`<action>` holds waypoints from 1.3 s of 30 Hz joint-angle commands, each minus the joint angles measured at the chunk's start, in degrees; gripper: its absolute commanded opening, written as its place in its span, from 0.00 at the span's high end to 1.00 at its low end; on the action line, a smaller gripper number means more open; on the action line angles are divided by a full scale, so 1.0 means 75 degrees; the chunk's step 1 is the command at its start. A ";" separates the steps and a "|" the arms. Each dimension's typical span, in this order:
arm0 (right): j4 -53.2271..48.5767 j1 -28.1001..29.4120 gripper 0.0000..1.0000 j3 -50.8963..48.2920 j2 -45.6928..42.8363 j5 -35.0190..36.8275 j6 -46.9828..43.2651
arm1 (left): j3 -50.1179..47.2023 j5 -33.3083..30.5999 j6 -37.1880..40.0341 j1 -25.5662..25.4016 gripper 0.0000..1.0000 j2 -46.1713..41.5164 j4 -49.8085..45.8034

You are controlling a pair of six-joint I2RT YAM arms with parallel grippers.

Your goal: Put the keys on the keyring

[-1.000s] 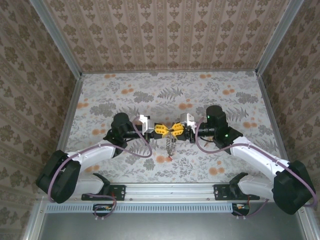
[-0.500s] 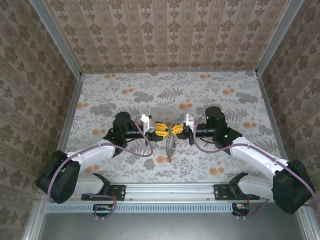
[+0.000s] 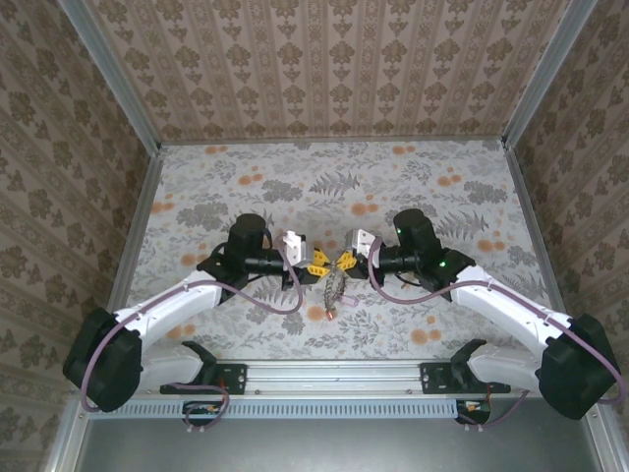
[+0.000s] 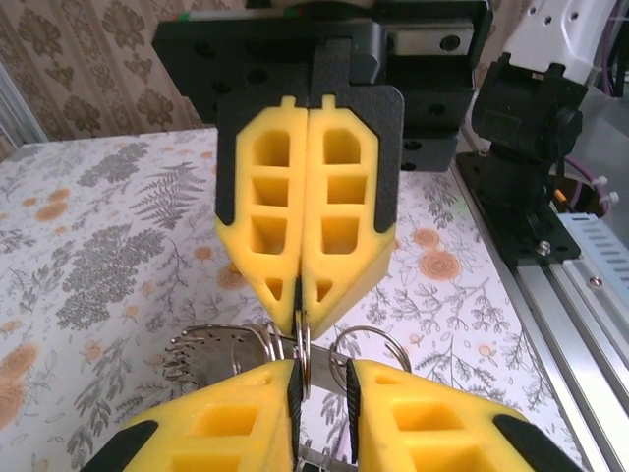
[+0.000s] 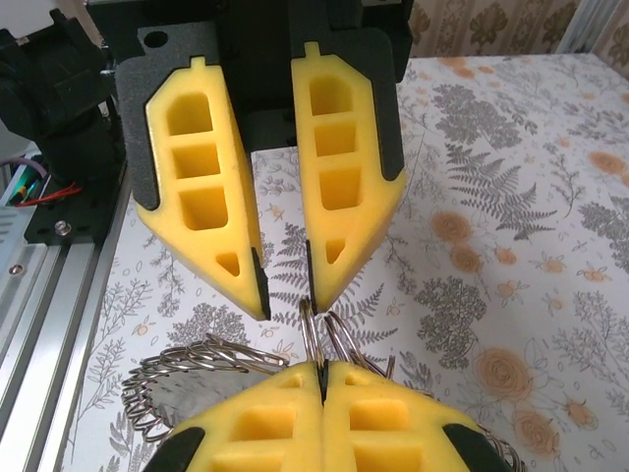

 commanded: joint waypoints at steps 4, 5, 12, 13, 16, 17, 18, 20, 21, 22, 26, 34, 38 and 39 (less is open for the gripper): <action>-0.0546 0.0161 1.00 0.0553 0.0056 0.0145 -0.0433 | 0.0383 -0.0567 0.0739 -0.0235 0.76 0.0073 -0.0782; -0.0664 0.0199 1.00 0.0611 0.0080 0.0201 -0.0511 | 0.0437 -0.0594 0.0849 -0.0275 0.76 0.0090 -0.0947; -0.0869 0.0379 1.00 0.0790 0.0270 0.0340 -0.0660 | 0.0606 -0.0537 0.1004 -0.0440 0.85 0.0242 -0.1083; -0.0853 0.0379 1.00 0.0789 0.0293 0.0360 -0.0646 | 0.0624 -0.0536 0.0993 -0.0444 0.87 0.0243 -0.1083; -0.0797 0.0379 1.00 0.0780 0.0280 0.0369 -0.0596 | 0.0615 -0.0486 0.0972 -0.0434 1.00 0.0245 -0.1082; -0.0662 0.0370 1.00 0.0705 0.0240 0.0298 -0.0542 | 0.0588 -0.0439 0.0987 -0.0433 1.00 0.0237 -0.1065; -0.0460 0.0326 1.00 0.0578 0.0176 0.0159 -0.0443 | 0.0561 -0.0388 0.0977 -0.0419 1.00 0.0220 -0.1003; 0.0013 0.0191 1.00 0.0330 0.0065 -0.0178 -0.0167 | 0.0436 -0.0148 0.0836 -0.0378 1.00 0.0190 -0.0658; 0.0275 0.0108 1.00 0.0185 0.0000 -0.0374 -0.0043 | 0.0336 0.0016 0.0667 -0.0330 1.00 0.0164 -0.0308; 0.0491 0.0039 0.98 0.0057 -0.0048 -0.0507 0.0083 | 0.0216 0.0138 0.0438 -0.0271 1.00 0.0154 0.0042; 0.1826 -0.0241 0.87 -0.0612 -0.0178 -0.0996 0.0763 | -0.0028 0.0585 -0.0285 -0.0051 1.00 0.0144 0.1086; 0.2767 -0.0403 0.82 -0.1009 -0.0151 -0.1390 0.1250 | -0.0187 0.1282 -0.1094 0.0227 1.00 0.0156 0.2262; 0.2887 -0.0406 0.78 -0.0977 -0.0163 -0.1574 0.1332 | -0.0170 0.1313 -0.1106 0.0201 1.00 0.0219 0.2305; 0.2934 -0.0406 0.77 -0.0973 -0.0176 -0.1597 0.1345 | -0.0180 0.1276 -0.1121 0.0188 1.00 0.0243 0.2316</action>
